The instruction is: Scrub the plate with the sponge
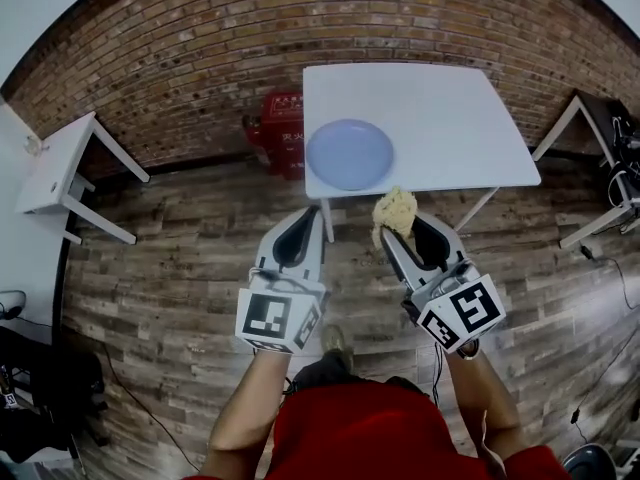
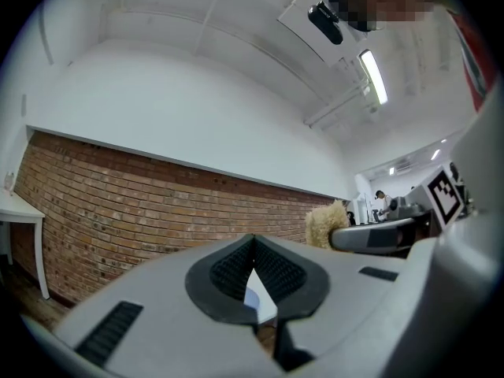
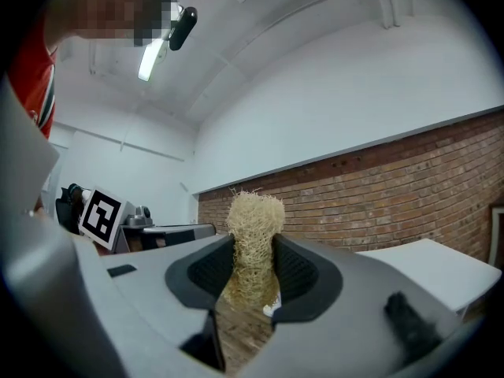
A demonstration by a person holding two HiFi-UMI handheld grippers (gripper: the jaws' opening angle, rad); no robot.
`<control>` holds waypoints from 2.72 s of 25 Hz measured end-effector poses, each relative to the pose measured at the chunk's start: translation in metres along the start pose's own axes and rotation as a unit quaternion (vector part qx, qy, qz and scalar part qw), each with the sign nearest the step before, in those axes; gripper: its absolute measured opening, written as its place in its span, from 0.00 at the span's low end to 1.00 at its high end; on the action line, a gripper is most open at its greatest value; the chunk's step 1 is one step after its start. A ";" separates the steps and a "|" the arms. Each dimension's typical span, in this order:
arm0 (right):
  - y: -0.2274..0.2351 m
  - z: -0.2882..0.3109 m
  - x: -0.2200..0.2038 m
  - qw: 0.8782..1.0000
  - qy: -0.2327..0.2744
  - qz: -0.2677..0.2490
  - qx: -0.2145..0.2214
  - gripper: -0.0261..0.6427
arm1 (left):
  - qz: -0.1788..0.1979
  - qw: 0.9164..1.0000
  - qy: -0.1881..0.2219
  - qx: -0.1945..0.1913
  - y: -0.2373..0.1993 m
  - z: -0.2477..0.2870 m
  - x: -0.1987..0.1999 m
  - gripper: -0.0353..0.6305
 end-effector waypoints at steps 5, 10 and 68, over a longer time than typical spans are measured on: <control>0.019 0.054 0.010 1.000 -0.007 -0.004 -0.021 0.27 | -0.005 1.000 0.004 -0.014 -0.048 0.039 0.004 0.07; 0.035 0.099 0.015 0.999 -0.016 0.002 -0.042 0.27 | -0.010 1.000 -0.003 -0.028 -0.090 0.074 0.002 0.07; 0.204 0.342 -0.035 0.967 -0.248 0.033 -0.039 0.27 | -0.008 0.983 -0.180 0.022 -0.210 0.314 -0.067 0.08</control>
Point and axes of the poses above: the fingertips, and each gripper's own axes: z forward along the fingers, y to its right, x out of its top, the point moved 7 cm from there along -z, backward along the fingers, and after that the axes turned 10 degrees about -y, right-handed, at the moved point
